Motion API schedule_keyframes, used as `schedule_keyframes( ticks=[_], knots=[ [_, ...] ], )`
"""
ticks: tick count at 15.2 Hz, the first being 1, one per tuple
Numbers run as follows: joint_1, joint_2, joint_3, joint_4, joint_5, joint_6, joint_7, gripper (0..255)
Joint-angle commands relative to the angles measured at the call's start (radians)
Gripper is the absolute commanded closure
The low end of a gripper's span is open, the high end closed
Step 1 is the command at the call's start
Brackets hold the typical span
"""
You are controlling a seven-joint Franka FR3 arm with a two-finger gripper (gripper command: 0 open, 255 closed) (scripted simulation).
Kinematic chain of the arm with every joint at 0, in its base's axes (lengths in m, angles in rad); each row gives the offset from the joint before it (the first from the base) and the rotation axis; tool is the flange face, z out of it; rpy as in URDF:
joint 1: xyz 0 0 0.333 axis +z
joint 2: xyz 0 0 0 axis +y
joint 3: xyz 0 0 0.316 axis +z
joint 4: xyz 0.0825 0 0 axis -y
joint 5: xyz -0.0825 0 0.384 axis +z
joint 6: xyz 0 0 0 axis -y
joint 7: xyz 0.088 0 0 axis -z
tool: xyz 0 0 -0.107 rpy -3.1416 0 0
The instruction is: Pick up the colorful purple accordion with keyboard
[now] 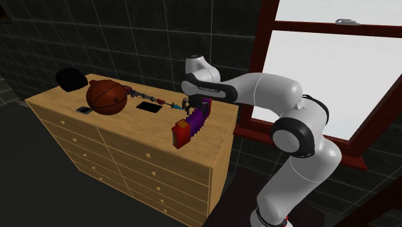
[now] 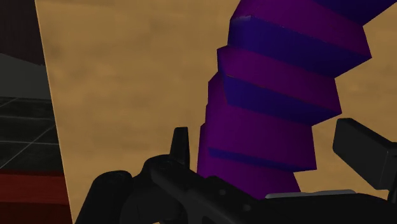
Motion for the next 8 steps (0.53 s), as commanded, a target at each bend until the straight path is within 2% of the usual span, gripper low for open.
schedule_keyframes(
  ticks=[1,2,3,8],
  knots=[
    [0.000,-0.001,0.000,-0.021,0.000,0.020,0.000,0],
    [0.000,-0.001,0.000,-0.020,0.000,0.020,0.000,0],
    [0.000,0.000,0.000,-0.018,0.000,0.019,0.000,255],
    [0.000,0.001,0.000,-0.017,0.000,0.018,0.001,255]
  ],
)
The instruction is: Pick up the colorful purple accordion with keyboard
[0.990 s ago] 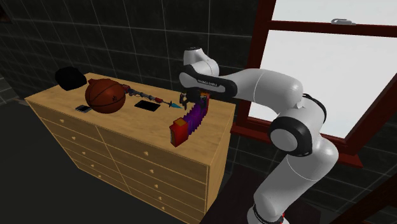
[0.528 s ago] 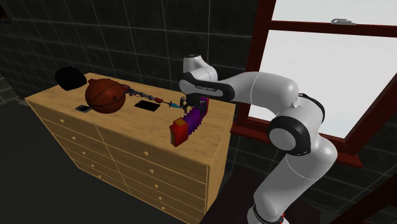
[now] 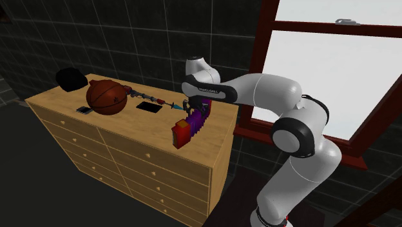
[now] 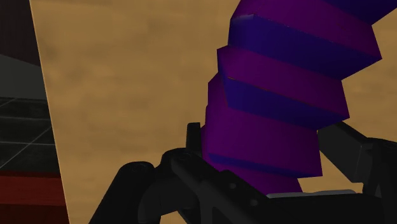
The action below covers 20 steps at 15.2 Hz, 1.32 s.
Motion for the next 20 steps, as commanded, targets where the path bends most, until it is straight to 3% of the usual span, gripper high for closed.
schedule_keyframes(
  ticks=[1,4,20],
  knots=[
    [0.000,0.001,0.000,-0.001,0.000,0.001,0.000,255],
    [0.000,0.000,0.000,-0.004,0.000,0.002,0.000,255],
    [0.000,0.034,0.001,0.241,-0.004,-0.208,-0.001,255]
  ],
)
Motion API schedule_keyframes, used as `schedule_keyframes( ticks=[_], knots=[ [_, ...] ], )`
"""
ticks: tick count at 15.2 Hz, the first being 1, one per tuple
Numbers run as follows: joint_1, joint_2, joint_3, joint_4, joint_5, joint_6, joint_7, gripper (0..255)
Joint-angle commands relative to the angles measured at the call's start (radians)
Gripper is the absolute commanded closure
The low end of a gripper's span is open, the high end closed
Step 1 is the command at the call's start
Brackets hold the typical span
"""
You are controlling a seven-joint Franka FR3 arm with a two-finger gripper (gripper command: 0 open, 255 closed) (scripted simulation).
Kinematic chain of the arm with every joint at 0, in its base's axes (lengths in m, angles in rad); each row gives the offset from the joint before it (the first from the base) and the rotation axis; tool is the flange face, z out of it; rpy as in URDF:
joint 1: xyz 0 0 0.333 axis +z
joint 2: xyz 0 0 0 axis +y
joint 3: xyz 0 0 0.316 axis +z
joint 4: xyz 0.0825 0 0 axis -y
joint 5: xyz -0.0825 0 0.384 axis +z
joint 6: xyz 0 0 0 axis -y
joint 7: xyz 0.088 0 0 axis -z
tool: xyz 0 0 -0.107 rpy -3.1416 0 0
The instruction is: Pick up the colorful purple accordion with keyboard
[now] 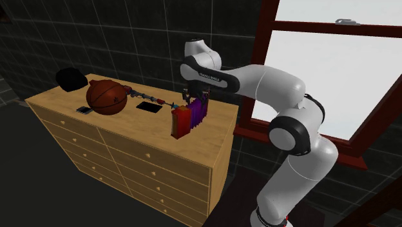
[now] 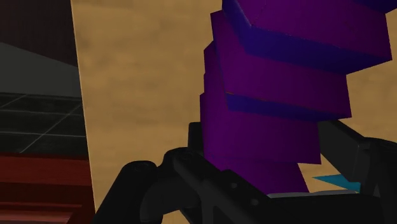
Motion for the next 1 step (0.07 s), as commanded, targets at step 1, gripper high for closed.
schedule_keyframes(
  ticks=[1],
  knots=[
    [0.000,0.001,0.001,0.016,0.000,-0.010,0.001,255]
  ],
)
